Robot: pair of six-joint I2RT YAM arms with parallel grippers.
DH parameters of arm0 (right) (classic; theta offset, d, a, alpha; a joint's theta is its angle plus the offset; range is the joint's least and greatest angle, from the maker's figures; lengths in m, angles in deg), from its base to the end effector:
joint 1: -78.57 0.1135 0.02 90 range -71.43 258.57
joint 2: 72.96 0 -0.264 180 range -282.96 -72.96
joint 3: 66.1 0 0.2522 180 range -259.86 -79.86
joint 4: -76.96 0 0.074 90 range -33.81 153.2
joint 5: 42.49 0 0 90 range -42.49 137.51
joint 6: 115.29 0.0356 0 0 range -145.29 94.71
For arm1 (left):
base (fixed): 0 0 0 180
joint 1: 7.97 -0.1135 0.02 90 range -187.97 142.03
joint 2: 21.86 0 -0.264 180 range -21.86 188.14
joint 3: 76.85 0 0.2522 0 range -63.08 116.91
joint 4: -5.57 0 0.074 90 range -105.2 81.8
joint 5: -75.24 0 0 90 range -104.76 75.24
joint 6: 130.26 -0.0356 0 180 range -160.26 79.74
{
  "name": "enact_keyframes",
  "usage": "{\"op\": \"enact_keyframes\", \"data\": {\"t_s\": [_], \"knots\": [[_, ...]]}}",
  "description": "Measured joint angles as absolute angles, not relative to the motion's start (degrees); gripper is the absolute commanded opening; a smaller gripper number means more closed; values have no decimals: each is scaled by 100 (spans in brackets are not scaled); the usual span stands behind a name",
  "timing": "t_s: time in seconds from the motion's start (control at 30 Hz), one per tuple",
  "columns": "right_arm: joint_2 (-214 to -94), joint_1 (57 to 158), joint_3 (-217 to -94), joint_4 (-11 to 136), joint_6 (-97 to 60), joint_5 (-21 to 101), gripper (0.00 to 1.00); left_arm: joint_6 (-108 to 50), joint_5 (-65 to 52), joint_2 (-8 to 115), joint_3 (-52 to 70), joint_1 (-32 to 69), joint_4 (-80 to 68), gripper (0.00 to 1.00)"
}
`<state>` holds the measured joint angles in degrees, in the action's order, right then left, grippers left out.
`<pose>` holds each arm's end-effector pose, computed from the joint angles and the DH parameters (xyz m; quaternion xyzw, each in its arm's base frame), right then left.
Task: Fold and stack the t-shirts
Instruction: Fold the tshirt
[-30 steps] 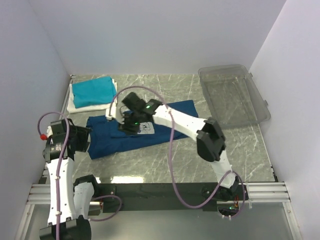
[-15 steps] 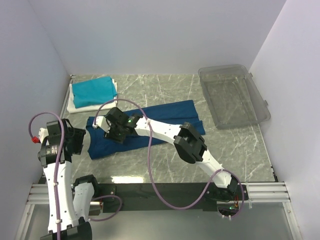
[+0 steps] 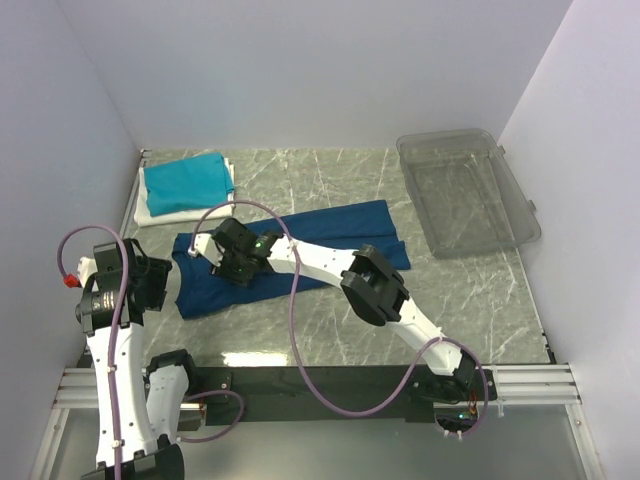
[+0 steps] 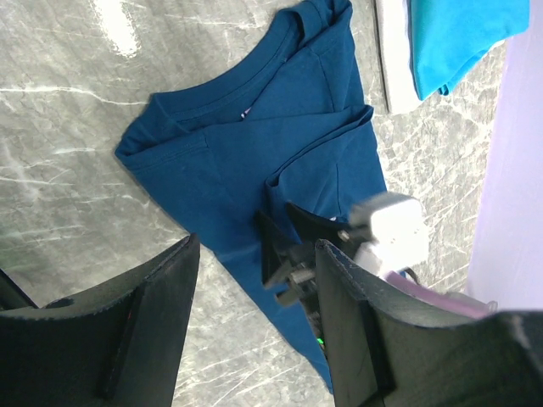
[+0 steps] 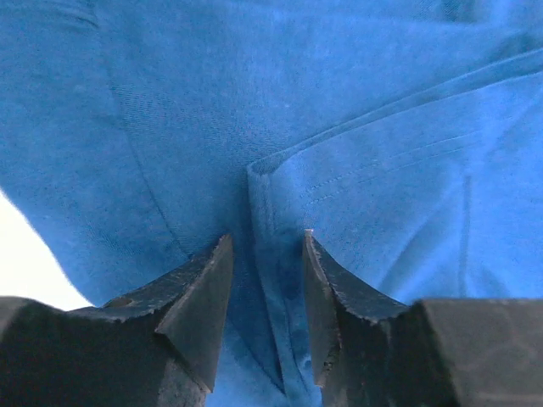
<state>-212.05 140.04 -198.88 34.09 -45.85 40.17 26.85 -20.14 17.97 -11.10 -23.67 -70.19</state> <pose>0.2547 0.4780 0.1759 -0.6306 0.6911 0.1778 0.3051 0.1095 0.0342 0.3092 -0.6326 0.6930 -0.1090 0.3281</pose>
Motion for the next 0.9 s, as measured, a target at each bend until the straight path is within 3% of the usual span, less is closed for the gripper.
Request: {"op": "enact_keyframes", "data": {"t_s": [0.23, 0.5, 0.83, 0.9], "knots": [[-21307, 14002, -19962, 3466, -4478, 4177, 23, 2683, -1997, 1797, -1110, -2369, -7019, 62], [-21301, 13829, -19986, 3497, -4287, 4234, 9, 2665, -1955, 1797, -1116, -2369, -7008, 61], [-20868, 13191, -19748, 3630, -3929, 4186, 5, 2641, -1750, 1821, -1409, -2369, -6807, 60], [-20792, 13031, -19759, 3667, -3842, 4196, 14, 2639, -1702, 1841, -1451, -2369, -6759, 60]]}}
